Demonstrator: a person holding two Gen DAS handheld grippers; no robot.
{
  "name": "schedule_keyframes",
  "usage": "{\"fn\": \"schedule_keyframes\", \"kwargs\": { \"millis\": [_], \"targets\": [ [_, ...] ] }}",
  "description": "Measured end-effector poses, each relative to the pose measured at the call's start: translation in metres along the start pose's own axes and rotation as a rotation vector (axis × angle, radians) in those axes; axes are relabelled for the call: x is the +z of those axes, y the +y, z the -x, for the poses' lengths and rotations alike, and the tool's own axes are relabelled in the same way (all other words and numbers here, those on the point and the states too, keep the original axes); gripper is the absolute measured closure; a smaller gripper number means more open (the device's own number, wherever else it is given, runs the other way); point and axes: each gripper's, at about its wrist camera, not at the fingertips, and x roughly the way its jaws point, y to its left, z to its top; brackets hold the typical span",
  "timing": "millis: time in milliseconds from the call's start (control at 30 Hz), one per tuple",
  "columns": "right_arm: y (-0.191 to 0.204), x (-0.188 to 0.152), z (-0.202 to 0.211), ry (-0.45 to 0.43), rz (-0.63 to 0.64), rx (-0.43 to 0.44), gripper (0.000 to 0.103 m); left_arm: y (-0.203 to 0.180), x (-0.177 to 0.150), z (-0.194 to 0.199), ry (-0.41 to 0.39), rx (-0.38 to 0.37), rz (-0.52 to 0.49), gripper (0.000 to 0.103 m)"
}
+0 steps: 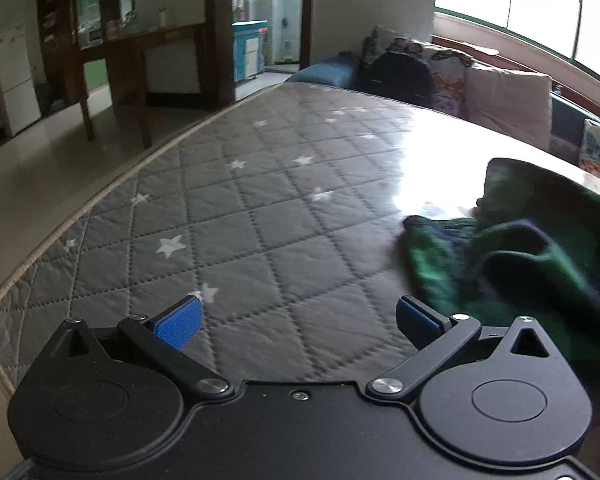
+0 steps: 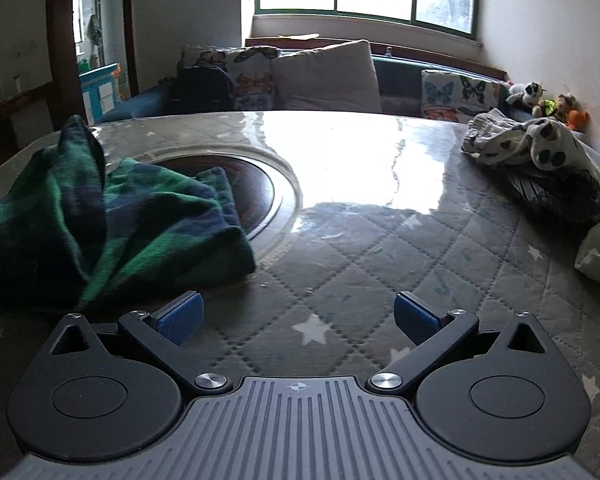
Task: Fold clothes
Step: 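Move both tools toward the crumpled green plaid shirt on the mattress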
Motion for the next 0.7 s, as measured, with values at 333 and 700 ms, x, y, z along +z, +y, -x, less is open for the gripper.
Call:
{"fn": "schedule_keyframes", "kwargs": {
  "millis": [333, 700],
  "targets": [
    [0.011, -0.002, 0.011, -0.008, 0.009, 0.01, 0.0, -0.046, -0.003, 0.03, -0.009, -0.081, -0.076, 0.0],
    [0.022, -0.006, 0.024, -0.017, 0.019, 0.041, 0.0, -0.078, -0.01, 0.048, -0.021, -0.156, -0.137, 0.0]
  ]
}}
